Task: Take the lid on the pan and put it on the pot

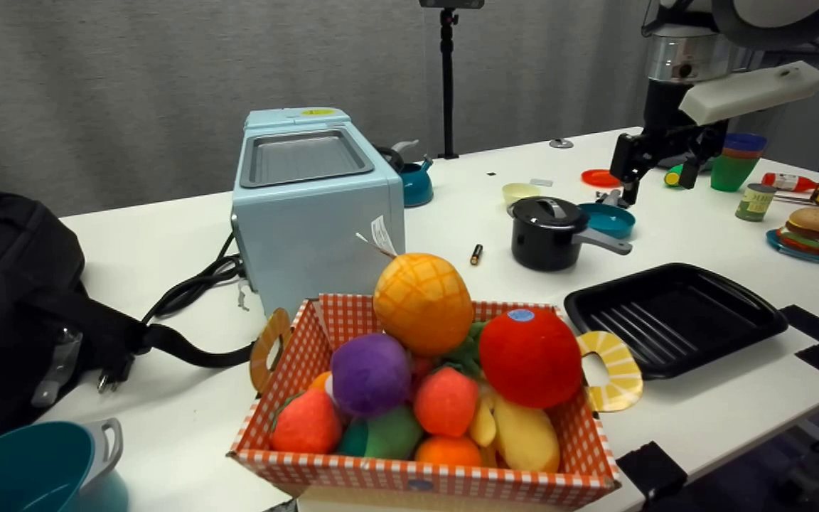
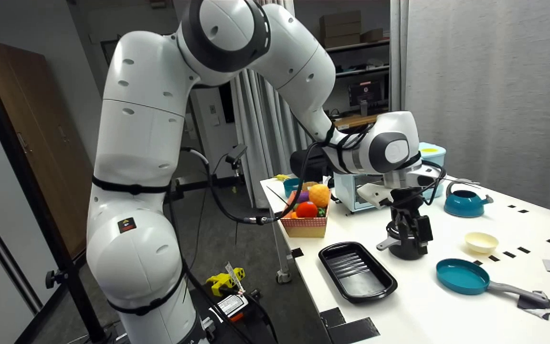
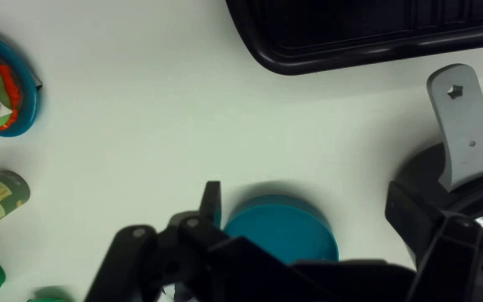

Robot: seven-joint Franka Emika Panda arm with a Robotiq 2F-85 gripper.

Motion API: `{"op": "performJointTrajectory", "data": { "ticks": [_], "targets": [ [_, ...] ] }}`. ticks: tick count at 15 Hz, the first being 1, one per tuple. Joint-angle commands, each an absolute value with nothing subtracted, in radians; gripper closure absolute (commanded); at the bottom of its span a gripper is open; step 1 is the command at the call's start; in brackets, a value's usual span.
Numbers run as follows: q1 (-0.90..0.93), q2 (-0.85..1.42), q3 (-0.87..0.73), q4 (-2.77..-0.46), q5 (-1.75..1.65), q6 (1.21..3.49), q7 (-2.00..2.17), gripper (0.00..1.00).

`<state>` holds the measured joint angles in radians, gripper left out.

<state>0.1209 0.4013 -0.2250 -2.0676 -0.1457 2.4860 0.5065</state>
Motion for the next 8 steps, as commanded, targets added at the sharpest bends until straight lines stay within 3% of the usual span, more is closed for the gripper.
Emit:
{"op": "performJointTrajectory", "data": {
  "ticks": [1,8],
  "targets": [
    [0.082,0.268,-0.212,-2.246,-0.154,2.636,0.465,0.0],
    [0.052,0.189,-0.209,-2.379,-0.135,2.838,0.437,0.0]
  ]
}}
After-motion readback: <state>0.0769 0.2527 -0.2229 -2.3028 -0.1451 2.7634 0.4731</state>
